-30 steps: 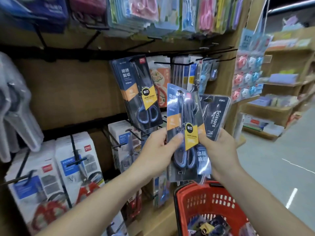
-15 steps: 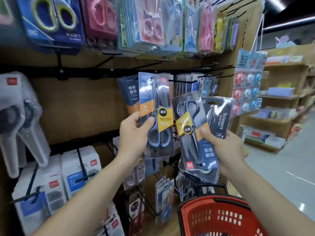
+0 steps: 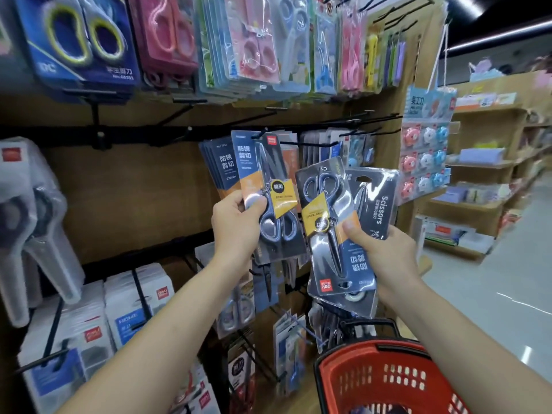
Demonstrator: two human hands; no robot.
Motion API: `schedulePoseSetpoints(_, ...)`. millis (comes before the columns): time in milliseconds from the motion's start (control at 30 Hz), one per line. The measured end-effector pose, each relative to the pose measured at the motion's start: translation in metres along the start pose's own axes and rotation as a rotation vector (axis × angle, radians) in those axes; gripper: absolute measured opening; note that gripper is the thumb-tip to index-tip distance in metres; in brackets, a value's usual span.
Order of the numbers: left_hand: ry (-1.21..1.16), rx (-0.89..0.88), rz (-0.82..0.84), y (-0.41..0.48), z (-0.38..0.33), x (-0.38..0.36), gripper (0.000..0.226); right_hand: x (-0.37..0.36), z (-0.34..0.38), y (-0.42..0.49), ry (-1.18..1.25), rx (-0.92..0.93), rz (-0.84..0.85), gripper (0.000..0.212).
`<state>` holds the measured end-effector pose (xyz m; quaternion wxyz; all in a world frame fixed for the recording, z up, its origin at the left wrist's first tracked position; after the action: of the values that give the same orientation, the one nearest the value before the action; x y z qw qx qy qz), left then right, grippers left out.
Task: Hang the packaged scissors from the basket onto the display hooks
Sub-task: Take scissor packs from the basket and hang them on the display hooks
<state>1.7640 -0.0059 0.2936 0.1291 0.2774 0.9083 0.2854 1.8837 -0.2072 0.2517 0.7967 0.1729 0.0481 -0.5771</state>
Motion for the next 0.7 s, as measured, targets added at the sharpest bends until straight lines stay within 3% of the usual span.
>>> schedulePoseSetpoints(167,0.232,0.115,-0.011,0.026,0.004,0.002,0.011,0.000,-0.005,0.006,0.003,-0.006,0.010,0.024)
schedulePoseSetpoints(333,0.595,0.110,-0.074,0.046,0.010,0.012,0.021,0.006,-0.014,0.008,0.043,-0.062,0.042,0.021)
schedulePoseSetpoints(400,0.620,0.081,-0.141,0.039,0.009,0.016,0.044,0.007,-0.016,0.007,0.061,-0.077,0.077,0.025)
schedulePoseSetpoints(467,0.609,-0.071,-0.235,0.021,0.005,0.016,0.061,0.007,-0.016,0.005,0.085,-0.091,0.113,0.032)
schedulePoseSetpoints(500,0.544,-0.160,-0.258,0.010,0.001,0.014,0.058,0.006,-0.016,0.005,0.094,-0.095,0.135,0.036)
schedulePoseSetpoints(567,0.345,-0.211,-0.139,-0.010,-0.006,0.005,0.043,0.003,-0.015,0.005,0.098,-0.103,0.167,0.042)
schedulePoseSetpoints(700,0.115,0.058,0.355,-0.034,-0.005,-0.024,0.040,-0.004,-0.016,0.003,0.091,-0.099,0.199,0.047)
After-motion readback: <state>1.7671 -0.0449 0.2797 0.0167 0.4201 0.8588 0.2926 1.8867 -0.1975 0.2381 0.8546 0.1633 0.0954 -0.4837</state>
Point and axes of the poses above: each hand's wrist, its own y-axis towards the middle knuckle, its own x-axis out of the back of the hand, z = x × y, the point moved 2 cm from there along y, towards the middle knuckle, and after that the axes turned 5 degrees about -x, right-handed, at the moved point
